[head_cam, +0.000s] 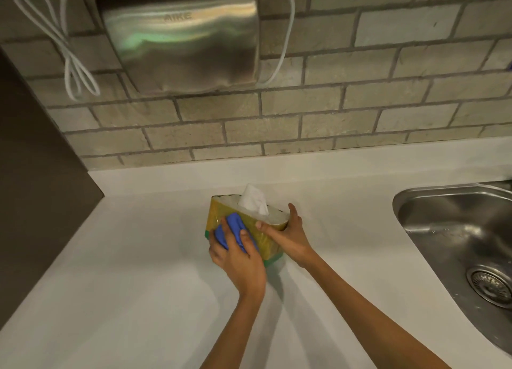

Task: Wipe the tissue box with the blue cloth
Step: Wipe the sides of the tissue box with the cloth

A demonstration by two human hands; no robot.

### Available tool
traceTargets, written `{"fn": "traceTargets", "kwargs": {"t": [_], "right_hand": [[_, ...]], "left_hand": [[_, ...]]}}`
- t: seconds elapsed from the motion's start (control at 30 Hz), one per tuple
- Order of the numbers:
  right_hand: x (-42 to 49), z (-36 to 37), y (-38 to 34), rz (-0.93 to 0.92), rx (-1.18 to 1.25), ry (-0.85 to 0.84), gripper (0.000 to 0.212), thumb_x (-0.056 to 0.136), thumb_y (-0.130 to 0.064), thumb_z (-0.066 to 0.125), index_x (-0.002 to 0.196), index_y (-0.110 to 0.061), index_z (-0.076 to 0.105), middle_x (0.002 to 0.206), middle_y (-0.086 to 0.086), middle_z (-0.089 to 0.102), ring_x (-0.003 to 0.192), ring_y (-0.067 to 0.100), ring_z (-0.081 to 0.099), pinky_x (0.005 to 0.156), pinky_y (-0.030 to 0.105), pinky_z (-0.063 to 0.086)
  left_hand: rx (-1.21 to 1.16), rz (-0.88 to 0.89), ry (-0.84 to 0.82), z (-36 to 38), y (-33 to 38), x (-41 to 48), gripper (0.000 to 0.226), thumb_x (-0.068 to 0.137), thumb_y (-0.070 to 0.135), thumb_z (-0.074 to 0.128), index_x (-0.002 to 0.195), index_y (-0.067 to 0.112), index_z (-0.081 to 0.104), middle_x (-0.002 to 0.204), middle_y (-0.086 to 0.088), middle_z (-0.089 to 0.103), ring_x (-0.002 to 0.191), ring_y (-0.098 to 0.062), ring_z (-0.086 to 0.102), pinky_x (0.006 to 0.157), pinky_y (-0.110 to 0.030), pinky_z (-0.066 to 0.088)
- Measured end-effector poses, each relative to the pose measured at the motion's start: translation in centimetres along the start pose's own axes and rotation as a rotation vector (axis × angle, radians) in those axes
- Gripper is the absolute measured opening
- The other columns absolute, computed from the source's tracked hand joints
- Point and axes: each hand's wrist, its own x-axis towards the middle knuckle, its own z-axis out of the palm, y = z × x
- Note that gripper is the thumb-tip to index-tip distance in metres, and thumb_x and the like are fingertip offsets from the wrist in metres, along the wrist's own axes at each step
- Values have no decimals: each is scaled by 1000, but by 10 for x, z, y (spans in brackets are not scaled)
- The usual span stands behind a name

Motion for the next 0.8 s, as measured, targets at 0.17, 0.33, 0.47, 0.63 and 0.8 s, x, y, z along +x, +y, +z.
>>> {"fn": "traceTargets", "kwargs": {"t": [0.17,0.33,0.47,0.63,0.8], "right_hand": [[-5,-1,-2,-25,13,27,123,60,-57,74,149,-21,-3,150,7,20,136,24,34,95,24,34],[-15,9,-3,-58,2,56,121,63,-54,75,149,-19,-3,145,6,21,130,22,38,91,20,35],[-24,15,-6,-107,20,62,100,79,-52,59,149,-20,-5,141,5,21,127,19,38,92,18,32],[-42,22,2,-173,10,57,83,88,-45,48,149,-22,-3,141,7,18,128,19,35,95,18,32],[-58,29,8,-256,11,30,80,88,-42,50,148,-30,-2,136,3,21,123,13,37,98,19,36]], "left_hand": [[25,176,-159,-5,1,-27,56,94,28,41,146,12,27,153,-18,25,140,-37,21,111,-54,31],[-8,-23,-123,-6,8,-5,47,100,21,33,146,13,28,153,-17,25,139,-34,22,116,-45,23],[-137,-214,-187,-15,11,10,52,97,37,36,145,17,29,148,-17,32,136,-33,29,114,-47,27],[-99,-335,-380,-31,2,17,91,72,55,68,145,24,23,140,-12,40,129,-33,41,107,-50,39],[-192,-334,-420,-45,-8,25,67,84,50,56,134,12,36,112,-31,60,91,-41,61,87,-48,54]]}}
